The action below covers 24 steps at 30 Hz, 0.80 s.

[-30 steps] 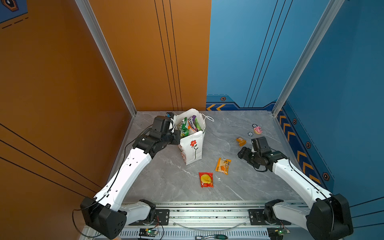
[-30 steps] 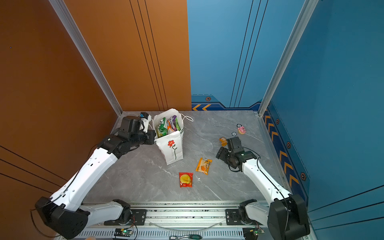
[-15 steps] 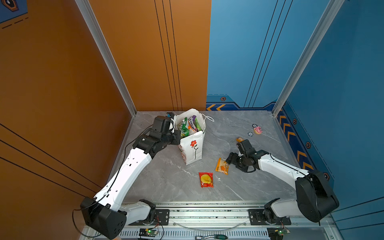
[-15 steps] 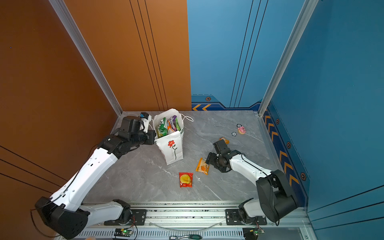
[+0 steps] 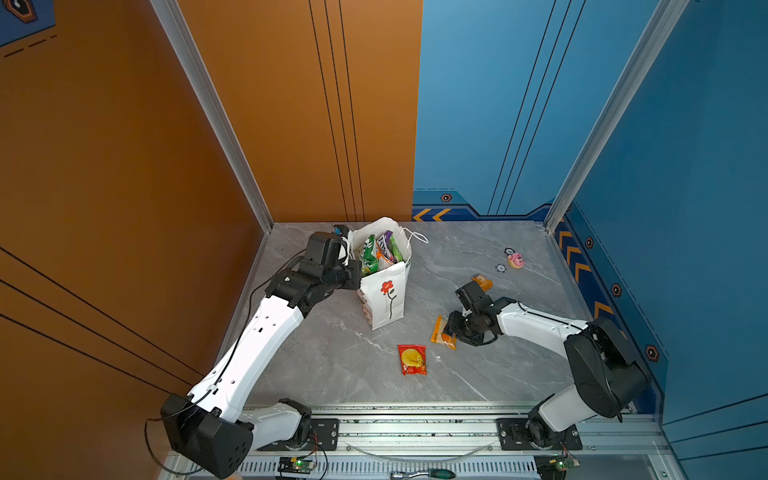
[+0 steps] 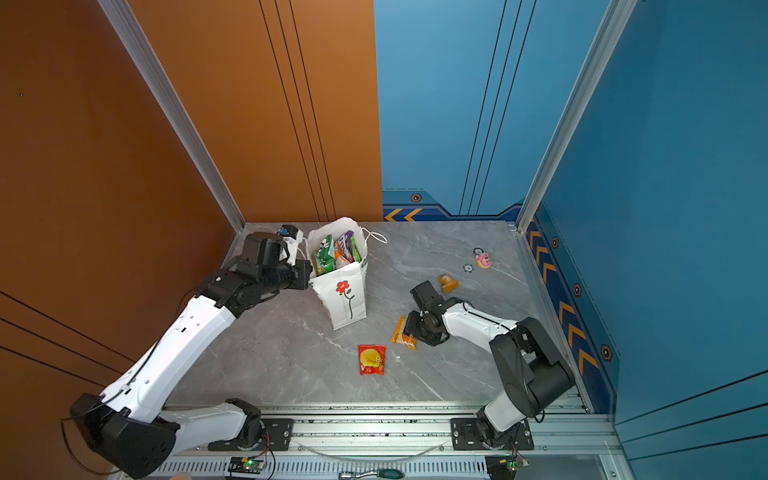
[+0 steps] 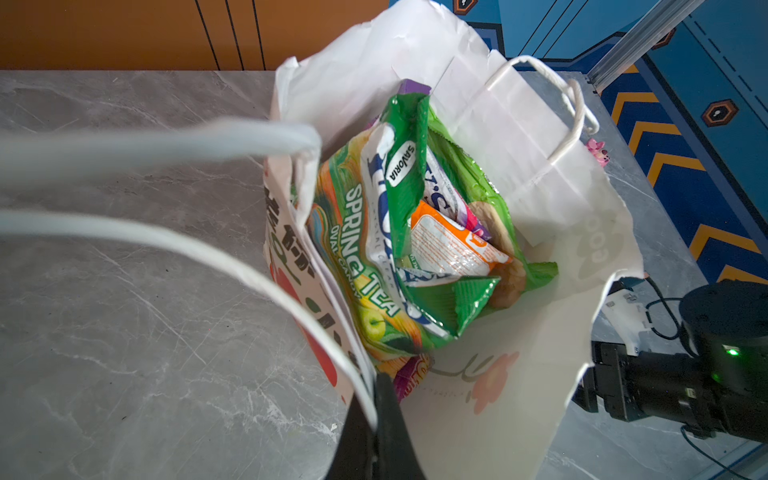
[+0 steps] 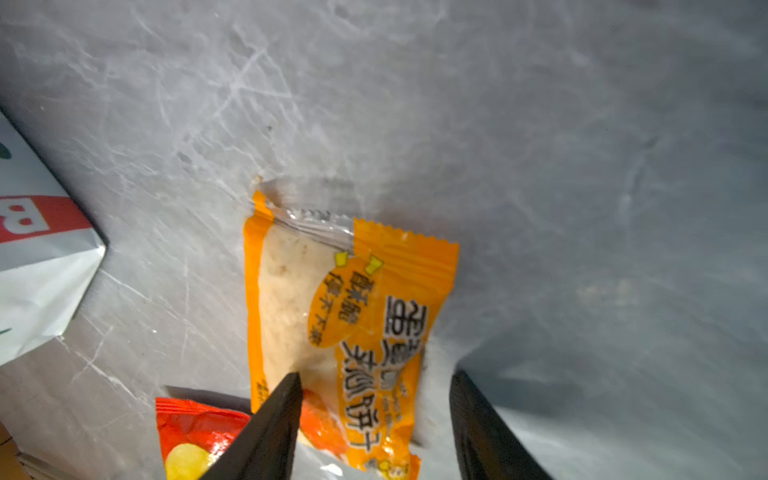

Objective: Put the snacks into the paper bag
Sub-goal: 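Close the right gripper on the orange-yellow biscuit pack's end and lift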

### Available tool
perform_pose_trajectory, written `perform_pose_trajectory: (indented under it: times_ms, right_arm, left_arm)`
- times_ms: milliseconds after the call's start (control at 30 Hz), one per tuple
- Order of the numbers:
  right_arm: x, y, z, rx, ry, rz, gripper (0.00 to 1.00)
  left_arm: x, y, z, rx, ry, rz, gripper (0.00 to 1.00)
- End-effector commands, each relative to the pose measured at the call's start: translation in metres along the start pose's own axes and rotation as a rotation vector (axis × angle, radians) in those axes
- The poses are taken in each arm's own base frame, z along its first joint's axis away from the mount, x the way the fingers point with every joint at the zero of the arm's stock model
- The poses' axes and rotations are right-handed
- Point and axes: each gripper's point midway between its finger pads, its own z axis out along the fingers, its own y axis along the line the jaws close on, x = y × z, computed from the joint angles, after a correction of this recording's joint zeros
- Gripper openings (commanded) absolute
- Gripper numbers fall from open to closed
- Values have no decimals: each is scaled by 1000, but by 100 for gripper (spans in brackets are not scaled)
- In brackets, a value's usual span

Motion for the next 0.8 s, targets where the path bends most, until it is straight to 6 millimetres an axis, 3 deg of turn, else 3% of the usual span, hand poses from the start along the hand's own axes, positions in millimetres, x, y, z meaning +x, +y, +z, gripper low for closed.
perform_pose_trajectory:
  times_ms: [0,367,500,767]
  right_arm:
    - [5,1,7,29,32,-23,52]
    - [5,4,8,26,32,-41,12]
    - [3,1,0,37,12,-44,8]
    - [-13,0,-33,16,-103,-35,5]
  left_arm:
    - [-21,-5,-10,4,-87,21,0]
    - [-20,-5,-9,2,-83,20,0]
    - [-21,-5,-10,1,-86,23,0]
    - [-21,-6,-9,3,-84,23,0]
